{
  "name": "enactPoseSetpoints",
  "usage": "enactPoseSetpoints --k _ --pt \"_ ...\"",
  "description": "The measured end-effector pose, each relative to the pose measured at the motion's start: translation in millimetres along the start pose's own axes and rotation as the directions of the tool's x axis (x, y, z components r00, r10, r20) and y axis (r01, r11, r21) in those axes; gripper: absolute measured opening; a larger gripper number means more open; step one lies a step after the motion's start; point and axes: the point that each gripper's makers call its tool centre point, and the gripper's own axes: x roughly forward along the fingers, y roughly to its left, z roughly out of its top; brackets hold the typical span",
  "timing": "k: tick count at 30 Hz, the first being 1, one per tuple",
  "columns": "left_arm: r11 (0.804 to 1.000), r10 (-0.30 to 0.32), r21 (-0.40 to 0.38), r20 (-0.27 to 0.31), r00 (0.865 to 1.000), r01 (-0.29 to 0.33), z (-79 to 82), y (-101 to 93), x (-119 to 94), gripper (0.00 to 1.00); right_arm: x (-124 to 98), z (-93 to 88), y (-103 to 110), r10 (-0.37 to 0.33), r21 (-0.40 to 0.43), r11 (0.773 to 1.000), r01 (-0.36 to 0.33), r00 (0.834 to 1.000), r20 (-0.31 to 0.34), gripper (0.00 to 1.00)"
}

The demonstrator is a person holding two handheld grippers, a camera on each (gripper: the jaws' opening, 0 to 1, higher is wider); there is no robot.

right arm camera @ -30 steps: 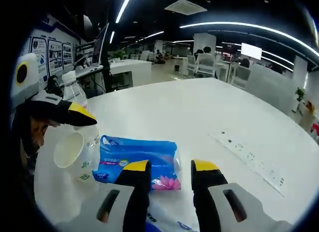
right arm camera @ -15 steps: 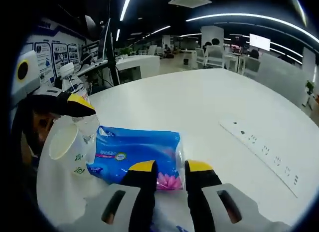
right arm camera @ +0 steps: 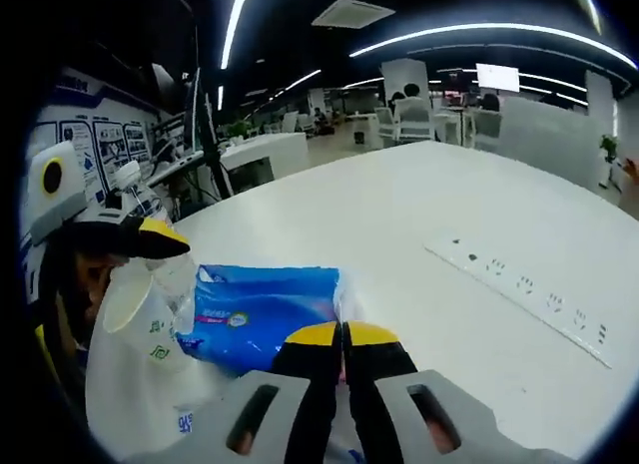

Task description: Arrange the tabletop items into an orderly group along one side of the table until the central work area is clear of visible clutter.

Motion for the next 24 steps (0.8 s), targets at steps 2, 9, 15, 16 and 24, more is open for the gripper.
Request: enactPoseSetpoints --k 2,9,15,16,24 --pt "1.0 -0.001 -0.006 0.001 1.0 0.001 -3.3 -2.1 -1 0.97 -1 -2.0 2 -0.008 -0.012 1.0 0.007 1.0 -0.004 0.0" --pt "1.0 -0.001 -0.015 0.009 1.0 0.001 -4.9 -3.7 0 0.96 -5 0.2 12 -0.002 -0.017 1.0 0.002 1.0 0.01 0.0" --pt "1.0 -0.001 -0.014 0.012 1.0 0.001 -5.0 -5.7 -1 0.96 -15 13.1 14 0.013 -0.001 1.0 -0.013 0.998 0.054 0.0" --pt "1.0 0.003 -0.023 0.017 1.0 -0.002 -3.2 -2.6 0 0.96 -16 13.9 15 0.011 -0.005 1.0 -0.011 0.998 0.054 0.0" --pt "0.999 0.008 -0.05 0.035 0.999 -0.007 6.9 8.1 3 0.95 -22 22.9 9 -0.008 -0.023 1.0 0.009 0.998 0.067 0.0"
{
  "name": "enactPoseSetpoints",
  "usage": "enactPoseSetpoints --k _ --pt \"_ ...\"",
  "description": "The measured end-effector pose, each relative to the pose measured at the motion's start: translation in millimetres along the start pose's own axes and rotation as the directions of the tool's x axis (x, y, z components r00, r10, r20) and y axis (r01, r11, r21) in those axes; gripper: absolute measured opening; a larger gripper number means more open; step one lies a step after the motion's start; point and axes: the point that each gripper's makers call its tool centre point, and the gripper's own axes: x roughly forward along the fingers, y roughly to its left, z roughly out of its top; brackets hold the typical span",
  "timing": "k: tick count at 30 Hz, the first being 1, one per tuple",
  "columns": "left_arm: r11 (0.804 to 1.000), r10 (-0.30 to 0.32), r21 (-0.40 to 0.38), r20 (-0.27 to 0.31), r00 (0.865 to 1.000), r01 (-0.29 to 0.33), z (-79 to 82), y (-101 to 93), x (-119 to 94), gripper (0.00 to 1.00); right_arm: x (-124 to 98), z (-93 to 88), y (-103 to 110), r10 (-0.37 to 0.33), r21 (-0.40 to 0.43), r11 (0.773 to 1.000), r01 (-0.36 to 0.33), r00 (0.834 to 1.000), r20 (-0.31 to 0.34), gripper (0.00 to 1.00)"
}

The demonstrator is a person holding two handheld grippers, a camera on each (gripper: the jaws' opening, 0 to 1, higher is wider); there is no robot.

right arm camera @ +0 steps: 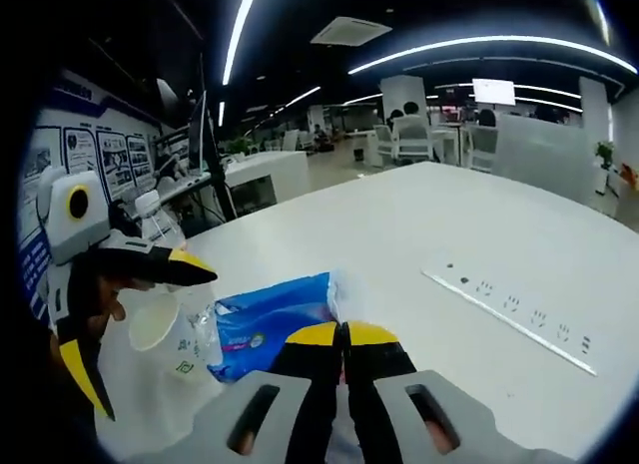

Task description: Arrange the tabletop items into an orderly group along one side of the table until the central work area is clear of visible clutter.

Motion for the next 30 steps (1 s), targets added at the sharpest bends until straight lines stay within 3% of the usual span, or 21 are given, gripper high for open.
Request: enactPoseSetpoints --k 4,19,30 --pt "1.0 -0.006 0.001 0.003 1.0 0.006 11.6 9.4 5 0.94 -4 7.0 0 -0.008 -0.01 1.0 0.008 1.0 0.015 0.0" --pt "1.0 -0.023 -0.011 0.005 1.0 0.024 -1.1 -11.7 1 0.92 -23 28.5 -3 -0.043 -0.027 0.999 0.044 0.997 0.063 0.0" --pt "0.999 -0.03 -0.023 0.027 0.999 0.03 -8.2 -27.3 -5 0.91 -42 49.8 9 -0.06 -0.058 0.996 0.067 0.992 0.113 0.0"
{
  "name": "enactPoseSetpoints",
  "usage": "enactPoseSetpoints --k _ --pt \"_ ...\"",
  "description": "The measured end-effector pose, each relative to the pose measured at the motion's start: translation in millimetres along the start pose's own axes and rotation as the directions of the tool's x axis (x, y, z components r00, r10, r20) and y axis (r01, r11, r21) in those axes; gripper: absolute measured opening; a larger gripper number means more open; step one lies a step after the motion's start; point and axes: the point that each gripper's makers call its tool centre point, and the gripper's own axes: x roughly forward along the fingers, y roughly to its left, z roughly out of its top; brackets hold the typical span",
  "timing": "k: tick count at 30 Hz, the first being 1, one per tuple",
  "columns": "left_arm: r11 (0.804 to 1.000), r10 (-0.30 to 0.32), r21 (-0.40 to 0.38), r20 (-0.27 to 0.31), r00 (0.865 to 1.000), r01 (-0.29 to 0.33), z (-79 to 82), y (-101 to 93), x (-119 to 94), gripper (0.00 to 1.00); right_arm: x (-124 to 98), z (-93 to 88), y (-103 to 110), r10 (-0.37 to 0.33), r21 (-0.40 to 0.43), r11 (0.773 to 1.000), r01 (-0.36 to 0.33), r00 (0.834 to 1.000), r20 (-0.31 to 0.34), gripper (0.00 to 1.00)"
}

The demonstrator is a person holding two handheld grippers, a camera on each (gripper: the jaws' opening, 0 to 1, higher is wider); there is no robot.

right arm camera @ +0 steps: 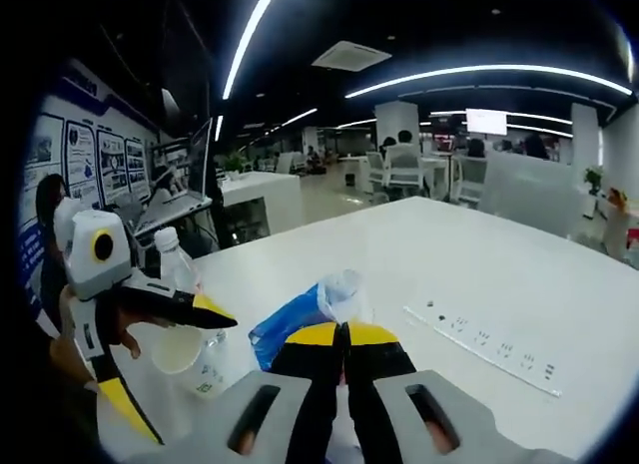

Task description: Arrange the tabletop items into an orderly group along one side of the table until the central work area is clear of visible clutter.

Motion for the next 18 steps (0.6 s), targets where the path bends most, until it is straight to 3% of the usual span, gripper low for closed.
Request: enactPoseSetpoints --k 10,18 --pt "1.0 -0.01 -0.021 0.007 1.0 0.01 0.7 0.5 1 0.89 -11 17.5 3 -0.029 -0.05 0.998 0.029 0.999 0.014 0.0" --pt "1.0 -0.014 -0.02 0.007 1.0 0.014 2.9 1.7 1 0.89 -18 19.7 12 -0.034 -0.063 0.997 0.036 0.999 0.034 0.0"
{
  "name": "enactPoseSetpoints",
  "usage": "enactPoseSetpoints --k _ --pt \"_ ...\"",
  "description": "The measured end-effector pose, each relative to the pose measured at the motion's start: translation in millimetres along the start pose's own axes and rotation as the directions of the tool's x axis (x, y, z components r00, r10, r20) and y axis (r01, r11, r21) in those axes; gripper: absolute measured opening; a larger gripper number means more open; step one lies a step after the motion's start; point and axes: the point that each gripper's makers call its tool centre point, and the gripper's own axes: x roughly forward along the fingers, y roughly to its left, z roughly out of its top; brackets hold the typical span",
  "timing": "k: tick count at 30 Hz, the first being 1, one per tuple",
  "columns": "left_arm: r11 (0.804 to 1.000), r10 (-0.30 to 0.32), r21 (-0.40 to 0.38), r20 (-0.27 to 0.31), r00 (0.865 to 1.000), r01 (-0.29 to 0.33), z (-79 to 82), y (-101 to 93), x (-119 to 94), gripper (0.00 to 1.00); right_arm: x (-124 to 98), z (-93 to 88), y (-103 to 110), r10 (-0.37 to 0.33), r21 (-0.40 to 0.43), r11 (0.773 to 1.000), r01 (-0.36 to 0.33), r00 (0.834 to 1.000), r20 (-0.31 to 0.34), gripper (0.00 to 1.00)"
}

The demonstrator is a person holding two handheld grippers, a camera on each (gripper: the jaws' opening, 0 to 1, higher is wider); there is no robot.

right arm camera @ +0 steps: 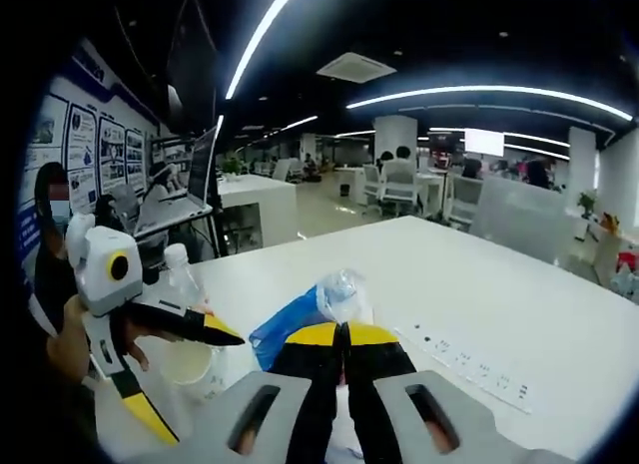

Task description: Arrange the tabletop items into an orderly group along one side of the table until the central work area is clear of visible clutter.

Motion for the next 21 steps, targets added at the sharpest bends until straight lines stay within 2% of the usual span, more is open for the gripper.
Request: enactPoseSetpoints --k 3,5,7,12,15,21 --pt "1.0 0.0 -0.001 0.002 1.0 0.0 0.3 0.3 0 0.88 -3 6.5 -1 0.003 0.001 1.0 -0.003 1.0 0.012 0.0" --pt "1.0 0.019 -0.022 0.04 0.999 -0.018 6.6 5.4 -2 0.85 -6 9.0 1 0.002 -0.003 1.0 -0.002 1.0 0.02 0.0" --pt "1.0 0.014 -0.026 0.043 0.999 -0.013 5.7 4.1 -4 0.84 -12 6.8 11 0.0 -0.006 1.0 0.0 1.0 0.028 0.0" --pt "0.999 0.016 -0.032 0.066 0.998 -0.014 12.2 6.8 -5 0.76 -15 14.4 10 -0.002 -0.013 1.0 0.002 0.999 0.041 0.0" --pt "0.999 0.019 -0.036 0.069 0.997 -0.017 11.3 6.1 -6 0.75 -18 23.0 8 -0.001 -0.008 1.0 0.001 0.998 0.064 0.0" --pt "0.998 0.029 -0.05 0.076 0.997 -0.025 16.1 16.3 -4 0.74 -23 32.8 7 0.008 -0.017 1.0 -0.007 0.995 0.095 0.0"
